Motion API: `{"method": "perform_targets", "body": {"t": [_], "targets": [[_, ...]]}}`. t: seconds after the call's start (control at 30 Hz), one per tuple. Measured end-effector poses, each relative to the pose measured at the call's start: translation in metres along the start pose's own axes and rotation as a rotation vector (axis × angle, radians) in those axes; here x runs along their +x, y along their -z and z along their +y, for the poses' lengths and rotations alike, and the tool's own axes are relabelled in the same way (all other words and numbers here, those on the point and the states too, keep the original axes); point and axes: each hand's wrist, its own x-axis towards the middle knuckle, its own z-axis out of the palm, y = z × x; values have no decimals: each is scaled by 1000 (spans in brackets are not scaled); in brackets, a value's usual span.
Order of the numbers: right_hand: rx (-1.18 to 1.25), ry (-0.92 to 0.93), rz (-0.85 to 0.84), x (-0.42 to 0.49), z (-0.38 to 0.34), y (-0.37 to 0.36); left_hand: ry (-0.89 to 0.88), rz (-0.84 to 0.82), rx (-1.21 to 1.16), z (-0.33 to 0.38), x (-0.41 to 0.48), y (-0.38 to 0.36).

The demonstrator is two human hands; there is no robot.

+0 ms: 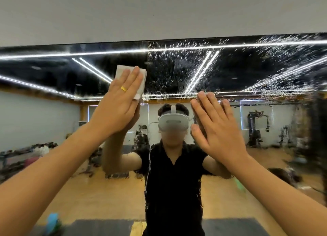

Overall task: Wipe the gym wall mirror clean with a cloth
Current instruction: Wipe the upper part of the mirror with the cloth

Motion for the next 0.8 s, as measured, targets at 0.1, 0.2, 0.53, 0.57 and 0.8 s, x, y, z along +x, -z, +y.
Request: {"method": "perform_targets", "body": {"t": [0.1, 0.2, 0.53, 0.57, 0.8], "targets": [[9, -2, -1, 0, 0, -1, 35, -5, 21, 4, 24, 10], [13, -5, 0, 0, -1, -1, 58, 7, 35, 8, 57, 19], [17, -9, 13, 1, -1, -1, 108, 72, 14, 19, 78, 12], [16, -7, 13, 1, -1, -1, 105, 75, -3, 20, 71, 10], [31, -9, 20, 0, 0, 1, 96, 92, 8, 31, 23, -11]]}}
